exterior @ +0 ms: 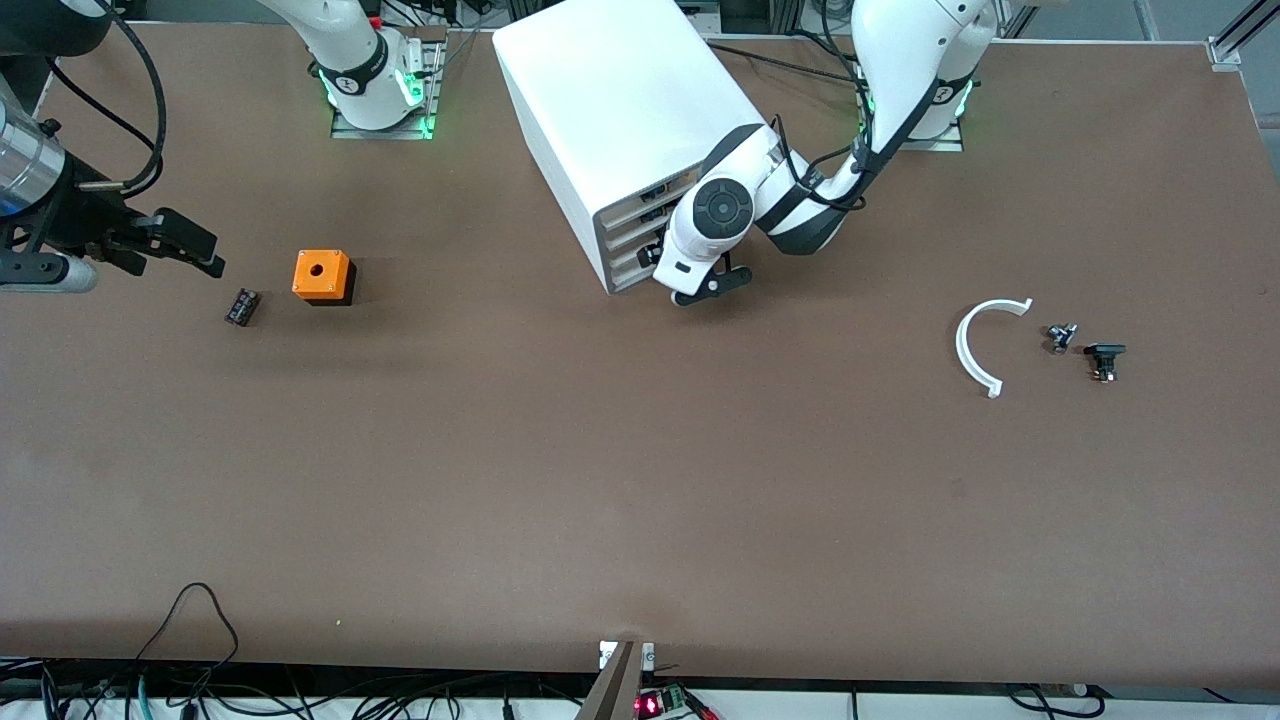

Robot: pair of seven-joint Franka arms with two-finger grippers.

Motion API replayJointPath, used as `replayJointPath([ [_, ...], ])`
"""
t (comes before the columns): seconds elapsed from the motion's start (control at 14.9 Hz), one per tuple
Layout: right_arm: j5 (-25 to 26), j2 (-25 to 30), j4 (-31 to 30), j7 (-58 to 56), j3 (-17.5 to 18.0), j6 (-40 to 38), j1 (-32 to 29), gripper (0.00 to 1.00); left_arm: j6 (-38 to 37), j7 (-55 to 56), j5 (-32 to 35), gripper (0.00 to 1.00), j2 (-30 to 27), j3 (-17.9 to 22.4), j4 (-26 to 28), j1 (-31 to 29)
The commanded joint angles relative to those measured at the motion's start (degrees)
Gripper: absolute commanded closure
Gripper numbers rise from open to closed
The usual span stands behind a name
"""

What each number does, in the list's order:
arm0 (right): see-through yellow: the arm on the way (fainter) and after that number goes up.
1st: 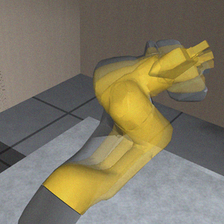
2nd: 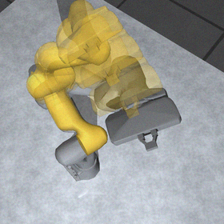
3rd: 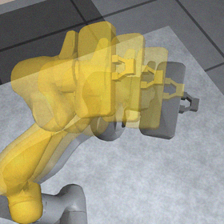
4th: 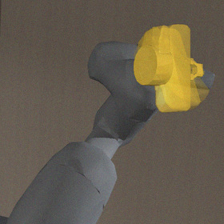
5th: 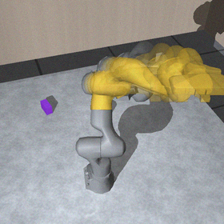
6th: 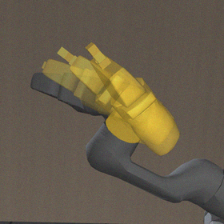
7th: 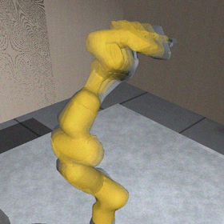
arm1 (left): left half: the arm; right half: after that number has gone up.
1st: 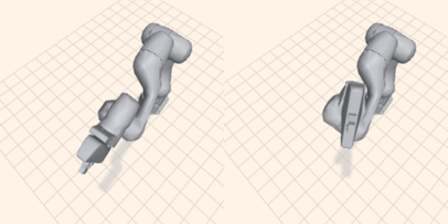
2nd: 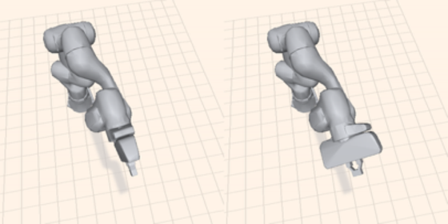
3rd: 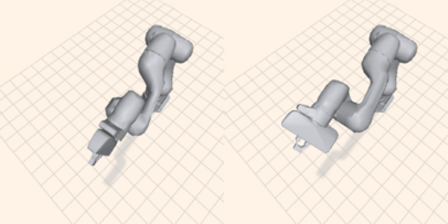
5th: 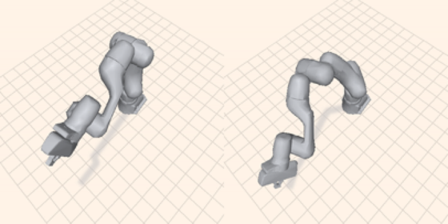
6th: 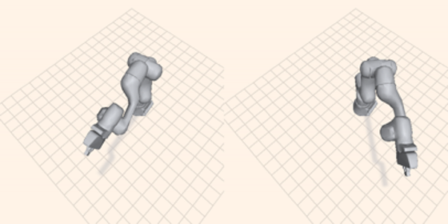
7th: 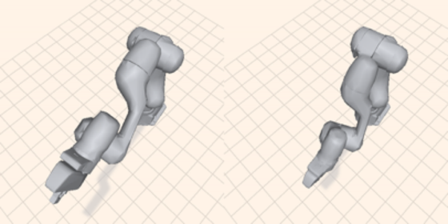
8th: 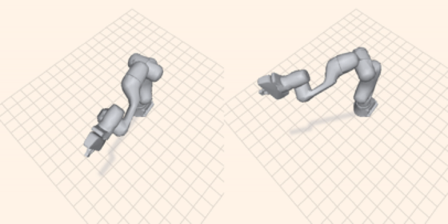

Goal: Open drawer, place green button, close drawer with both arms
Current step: 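Push the drawer fully shut with the left gripper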

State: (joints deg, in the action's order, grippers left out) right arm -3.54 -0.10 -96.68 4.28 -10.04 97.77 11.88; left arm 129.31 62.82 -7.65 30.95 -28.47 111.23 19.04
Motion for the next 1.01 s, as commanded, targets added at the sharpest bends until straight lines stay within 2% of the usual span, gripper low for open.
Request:
replayJointPath([
  [0.0,0.9,1.4,-1.4,0.3,0.6,0.0,-0.3,0.01,-3.3,0.5,0.7,0.00,-3.0,-0.7,0.2,-0.8],
  [0.07,1.0,1.4,-1.3,0.5,2.7,0.0,-3.0,0.01,-4.9,0.4,1.3,0.00,-3.7,-0.5,-0.7,-1.9],
  [0.13,1.0,1.4,-1.4,0.5,7.1,0.0,-6.8,0.01,-6.7,0.1,1.6,0.00,-4.6,-0.5,-1.5,-3.4],
  [0.2,1.3,1.4,-1.4,0.5,10.0,0.0,-9.8,0.01,-8.5,-1.3,1.6,0.00,-5.5,-0.4,-2.7,-4.7],
  [0.4,1.8,1.4,-1.3,0.3,15.1,-0.1,-14.8,0.01,-14.8,-6.7,4.8,0.00,-8.2,-0.5,-5.5,-8.4],
  [0.67,2.9,1.1,-0.2,0.3,15.7,-2.1,-14.8,0.01,-26.0,-17.2,8.6,0.00,-9.1,-0.4,-13.6,-13.3],
  [0.94,4.8,-0.7,4.6,-0.3,16.0,-3.6,-13.8,0.01,-36.6,-32.3,8.7,0.00,-9.3,-0.3,-22.5,-20.3],
])
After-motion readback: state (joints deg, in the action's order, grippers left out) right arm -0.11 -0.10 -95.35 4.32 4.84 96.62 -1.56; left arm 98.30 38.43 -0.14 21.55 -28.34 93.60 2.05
